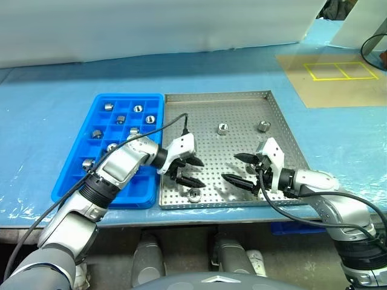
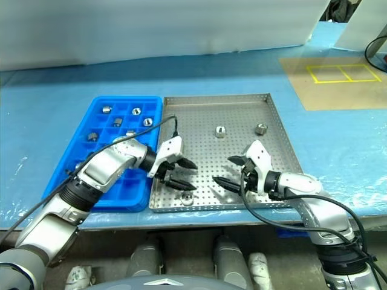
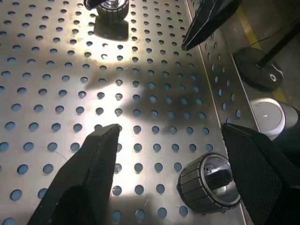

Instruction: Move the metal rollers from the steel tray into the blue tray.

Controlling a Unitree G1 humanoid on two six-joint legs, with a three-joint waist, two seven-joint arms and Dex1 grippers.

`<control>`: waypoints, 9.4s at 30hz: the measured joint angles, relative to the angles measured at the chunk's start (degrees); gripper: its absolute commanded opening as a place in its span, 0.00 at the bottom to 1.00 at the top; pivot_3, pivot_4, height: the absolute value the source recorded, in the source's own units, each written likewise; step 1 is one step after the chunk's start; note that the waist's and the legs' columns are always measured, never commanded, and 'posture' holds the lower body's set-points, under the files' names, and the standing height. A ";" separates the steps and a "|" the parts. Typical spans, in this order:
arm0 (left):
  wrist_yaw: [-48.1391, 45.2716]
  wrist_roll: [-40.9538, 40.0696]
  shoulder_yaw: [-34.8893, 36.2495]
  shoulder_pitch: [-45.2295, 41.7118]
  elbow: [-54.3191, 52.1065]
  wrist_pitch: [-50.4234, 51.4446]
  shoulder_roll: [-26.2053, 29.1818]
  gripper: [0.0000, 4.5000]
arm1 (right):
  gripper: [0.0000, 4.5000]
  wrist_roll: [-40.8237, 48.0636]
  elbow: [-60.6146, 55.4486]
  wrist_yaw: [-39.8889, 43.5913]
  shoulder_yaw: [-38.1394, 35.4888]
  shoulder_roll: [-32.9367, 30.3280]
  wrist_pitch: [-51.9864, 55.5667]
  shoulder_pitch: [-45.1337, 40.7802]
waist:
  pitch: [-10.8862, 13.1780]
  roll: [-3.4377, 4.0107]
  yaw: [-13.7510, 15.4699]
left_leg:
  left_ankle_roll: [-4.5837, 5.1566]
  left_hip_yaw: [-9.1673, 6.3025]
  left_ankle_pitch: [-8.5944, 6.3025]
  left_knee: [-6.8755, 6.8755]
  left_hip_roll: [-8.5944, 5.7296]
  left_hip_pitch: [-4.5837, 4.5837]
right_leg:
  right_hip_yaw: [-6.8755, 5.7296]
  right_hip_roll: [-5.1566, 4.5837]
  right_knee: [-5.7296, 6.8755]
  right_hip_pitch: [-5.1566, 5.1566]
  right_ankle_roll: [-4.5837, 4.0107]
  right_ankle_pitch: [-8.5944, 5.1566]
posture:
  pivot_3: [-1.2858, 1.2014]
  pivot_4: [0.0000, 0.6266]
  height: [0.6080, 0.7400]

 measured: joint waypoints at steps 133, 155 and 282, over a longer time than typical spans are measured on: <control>38.22 -9.82 23.75 18.75 -33.36 7.56 -5.34 1.00 | 0.96 -20.22 48.83 -9.09 3.68 10.06 -15.47 -29.20 | 0.14 0.08 4.39 | -0.25 -0.11 0.15 0.21 0.04 -0.24 | -0.11 0.00 0.24 -0.17 -0.03 0.05 | 0.51 0.24 1.00; 34.56 -9.39 21.16 19.45 -28.39 4.56 -3.66 1.00 | 0.58 -18.82 47.83 -10.61 1.09 14.11 -16.66 -30.25 | 0.14 0.08 3.06 | -0.26 -0.10 0.15 0.23 0.05 -0.22 | -0.10 0.00 0.27 -0.16 -0.04 0.05 | 0.51 0.24 1.00; 58.85 -0.88 28.53 68.81 -53.84 -6.39 -12.53 1.00 | 0.36 -20.81 52.90 13.16 22.13 34.54 -11.42 -46.61 | 0.22 0.12 11.49 | -0.19 -0.36 0.09 -0.41 0.08 -0.30 | -0.27 0.00 -0.02 -0.28 0.28 -0.24 | 0.71 0.24 1.00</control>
